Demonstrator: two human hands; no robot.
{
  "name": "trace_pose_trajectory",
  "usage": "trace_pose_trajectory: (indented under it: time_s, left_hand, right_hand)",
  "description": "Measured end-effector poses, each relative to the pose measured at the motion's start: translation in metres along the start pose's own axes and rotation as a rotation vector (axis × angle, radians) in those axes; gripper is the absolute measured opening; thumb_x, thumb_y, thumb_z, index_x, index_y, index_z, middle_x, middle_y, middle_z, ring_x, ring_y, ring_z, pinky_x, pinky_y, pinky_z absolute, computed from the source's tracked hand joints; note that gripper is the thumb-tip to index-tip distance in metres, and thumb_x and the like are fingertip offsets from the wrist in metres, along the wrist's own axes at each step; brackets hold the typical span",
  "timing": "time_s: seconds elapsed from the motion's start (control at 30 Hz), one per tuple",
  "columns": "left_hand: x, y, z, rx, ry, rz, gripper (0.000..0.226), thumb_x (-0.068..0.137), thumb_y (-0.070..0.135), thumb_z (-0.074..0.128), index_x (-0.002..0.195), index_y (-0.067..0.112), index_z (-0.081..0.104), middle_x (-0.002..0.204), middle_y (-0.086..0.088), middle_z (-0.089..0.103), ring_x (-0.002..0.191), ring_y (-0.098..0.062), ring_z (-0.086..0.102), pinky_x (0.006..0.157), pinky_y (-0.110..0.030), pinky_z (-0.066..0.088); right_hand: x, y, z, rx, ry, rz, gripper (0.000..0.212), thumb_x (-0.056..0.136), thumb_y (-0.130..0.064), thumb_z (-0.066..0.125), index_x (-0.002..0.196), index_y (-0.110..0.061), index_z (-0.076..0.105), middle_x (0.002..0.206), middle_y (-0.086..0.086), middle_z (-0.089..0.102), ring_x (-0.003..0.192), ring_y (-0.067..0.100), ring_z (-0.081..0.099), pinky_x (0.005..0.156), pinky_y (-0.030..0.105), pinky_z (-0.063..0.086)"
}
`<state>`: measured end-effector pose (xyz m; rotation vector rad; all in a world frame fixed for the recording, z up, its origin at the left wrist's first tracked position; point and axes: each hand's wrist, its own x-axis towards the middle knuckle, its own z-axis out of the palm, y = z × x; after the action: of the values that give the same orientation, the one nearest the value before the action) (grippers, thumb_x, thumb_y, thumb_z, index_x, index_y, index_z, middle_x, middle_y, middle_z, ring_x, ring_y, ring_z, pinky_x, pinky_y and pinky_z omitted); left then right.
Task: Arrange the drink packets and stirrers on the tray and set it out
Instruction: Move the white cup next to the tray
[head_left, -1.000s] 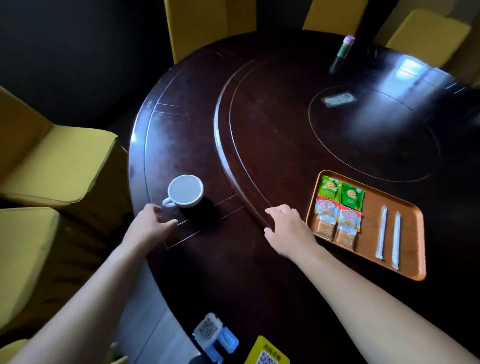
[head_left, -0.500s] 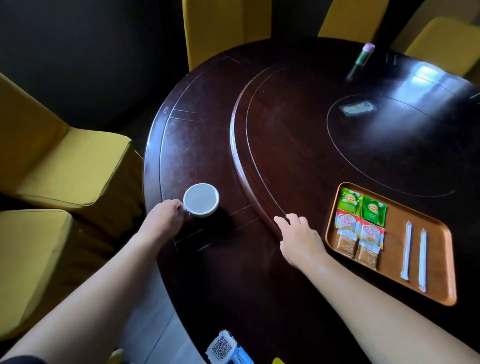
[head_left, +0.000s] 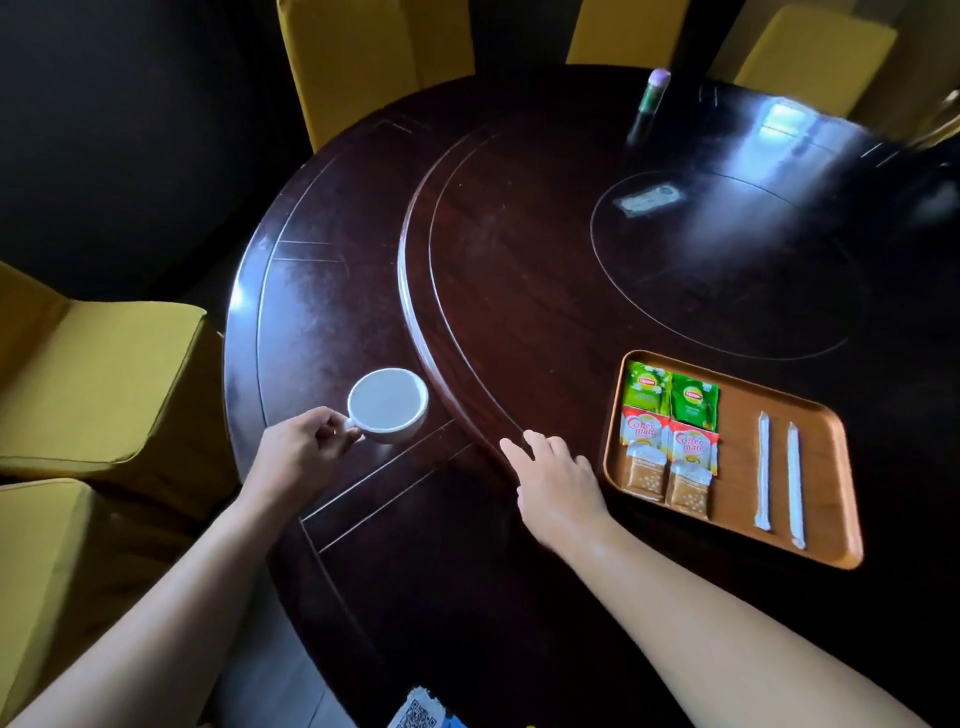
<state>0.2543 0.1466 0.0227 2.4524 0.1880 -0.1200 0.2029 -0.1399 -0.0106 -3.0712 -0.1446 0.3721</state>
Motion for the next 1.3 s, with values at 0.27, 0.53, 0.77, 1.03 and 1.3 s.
trace_pose_trajectory:
  time_s: [0.27,0.53,0.77,1.03,1.3]
  left_hand:
    - [0.027,0.077,0.029,-0.096,-0.014,0.122,0.014,0.086,0.036,0.072,0.076,0.028,0.067,0.071,0.005,0.072,0.073,-0.015,0.066,0.070,-0.033,0.052]
    - [0.029,0.137,0.084,-0.100,-0.069,0.232,0.010,0.085,0.030,0.073,0.080,0.023,0.071,0.056,0.010,0.059,0.051,0.000,0.054,0.054,-0.020,0.042]
    - [0.025,0.152,0.118,-0.053,-0.129,0.240,0.007,0.085,0.027,0.071,0.082,0.022,0.073,0.066,0.001,0.070,0.063,-0.014,0.064,0.061,-0.030,0.052]
    - [0.022,0.152,0.130,-0.039,-0.142,0.277,0.011,0.087,0.029,0.069,0.082,0.020,0.073,0.069,0.003,0.071,0.065,-0.015,0.065,0.065,-0.031,0.052]
    - [0.025,0.145,0.133,-0.061,-0.229,0.262,0.025,0.079,0.039,0.078,0.095,0.024,0.066,0.088,0.008,0.071,0.081,-0.009,0.068,0.075,-0.030,0.055]
  right_hand:
    - [0.000,0.004,0.006,0.001,-0.003,-0.020,0.071,0.094,-0.016,0.058,0.154,-0.028,0.021,0.162,0.007,0.024,0.142,0.030,0.029,0.104,0.048,0.038]
    - [-0.002,0.010,0.008,0.037,0.032,-0.024,0.062,0.099,-0.018,0.049,0.154,-0.027,0.022,0.162,0.008,0.022,0.141,0.029,0.028,0.106,0.049,0.034]
    - [-0.004,0.012,0.007,0.067,0.076,-0.032,0.058,0.097,-0.018,0.050,0.151,-0.024,0.031,0.160,0.011,0.029,0.138,0.031,0.035,0.100,0.050,0.037]
    - [-0.006,0.019,0.015,0.116,0.117,-0.063,0.054,0.092,-0.018,0.060,0.144,-0.020,0.047,0.152,0.015,0.045,0.133,0.033,0.045,0.095,0.049,0.045]
    - [-0.039,0.034,0.019,0.247,0.191,-0.040,0.057,0.084,-0.007,0.066,0.138,-0.018,0.052,0.136,0.014,0.053,0.127,0.034,0.049,0.101,0.048,0.050]
